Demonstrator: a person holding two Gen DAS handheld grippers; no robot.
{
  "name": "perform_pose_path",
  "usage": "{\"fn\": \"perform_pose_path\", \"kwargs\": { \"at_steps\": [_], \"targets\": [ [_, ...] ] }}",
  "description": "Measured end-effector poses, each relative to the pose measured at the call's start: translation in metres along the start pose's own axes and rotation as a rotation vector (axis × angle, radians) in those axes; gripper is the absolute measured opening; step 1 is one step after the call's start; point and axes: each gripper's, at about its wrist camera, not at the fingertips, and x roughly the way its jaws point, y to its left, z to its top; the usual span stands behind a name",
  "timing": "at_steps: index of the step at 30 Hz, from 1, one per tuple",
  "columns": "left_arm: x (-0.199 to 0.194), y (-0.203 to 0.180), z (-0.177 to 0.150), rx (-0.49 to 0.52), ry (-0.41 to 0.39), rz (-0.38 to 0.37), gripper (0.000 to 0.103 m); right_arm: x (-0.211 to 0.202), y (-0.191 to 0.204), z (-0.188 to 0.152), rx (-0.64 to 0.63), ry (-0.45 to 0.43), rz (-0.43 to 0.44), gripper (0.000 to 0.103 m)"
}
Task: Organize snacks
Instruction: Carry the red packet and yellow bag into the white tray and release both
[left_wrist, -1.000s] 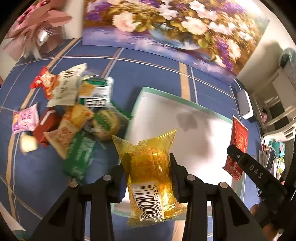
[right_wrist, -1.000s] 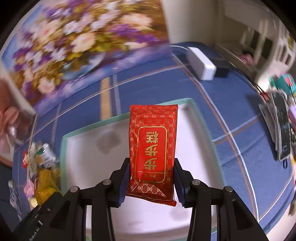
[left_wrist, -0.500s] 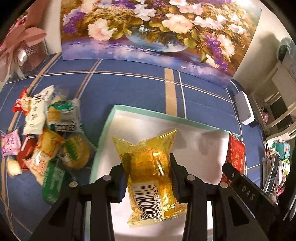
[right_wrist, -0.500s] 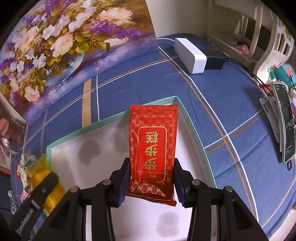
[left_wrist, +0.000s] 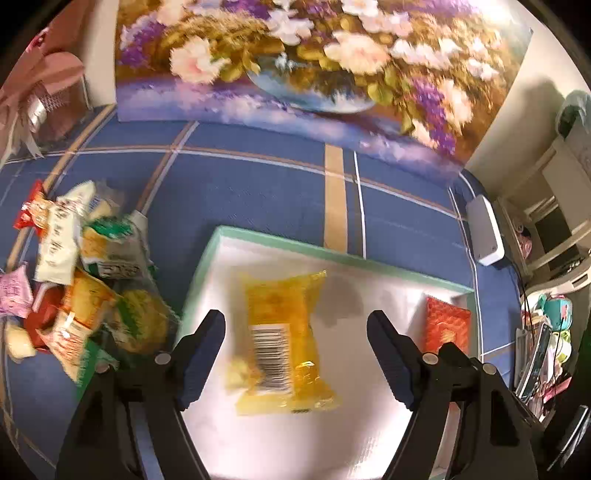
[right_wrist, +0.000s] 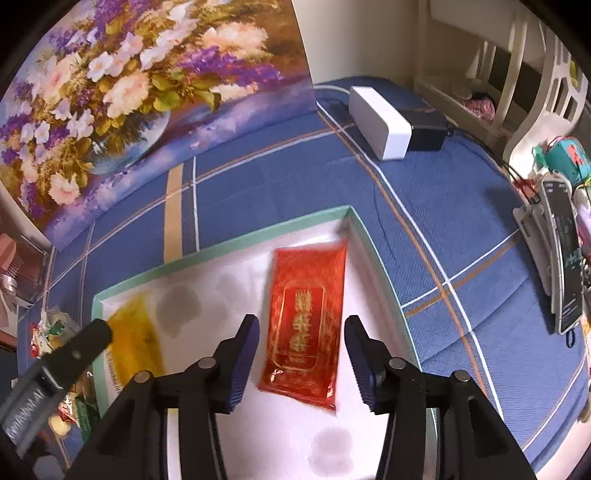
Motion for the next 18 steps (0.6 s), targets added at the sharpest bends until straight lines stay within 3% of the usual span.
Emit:
{"fn": "perform_pose_path", "kwargs": {
  "at_steps": [1, 6, 8, 15, 18],
  "targets": [
    [-0.005, 0.001, 0.001, 0.002, -0.003, 0.011, 0.080, -0.003, 0.002, 0.001, -0.005, -0.008, 0.000, 0.062],
    [-0.028, 0.017, 0.011, -0.017, 0.003, 0.044, 0.081, -0.021, 0.016, 0.002, -0.040, -0.045, -0.006, 0.066],
    [-0.033, 0.027, 0.014, -0.030, 0.012, 0.071, 0.086, -0.026, 0.023, -0.001, -0.062, -0.059, -0.002, 0.077],
    [-0.038, 0.088, 0.013, -0.084, 0.036, 0.254, 0.089, -0.028, 0.065, -0.030, -0.153, -0.036, 0.005, 0.083],
    [-0.039, 0.128, 0.010, -0.149, 0.062, 0.305, 0.098, -0.028, 0.081, -0.044, -0.183, -0.018, 0.021, 0.083]
  ]
}}
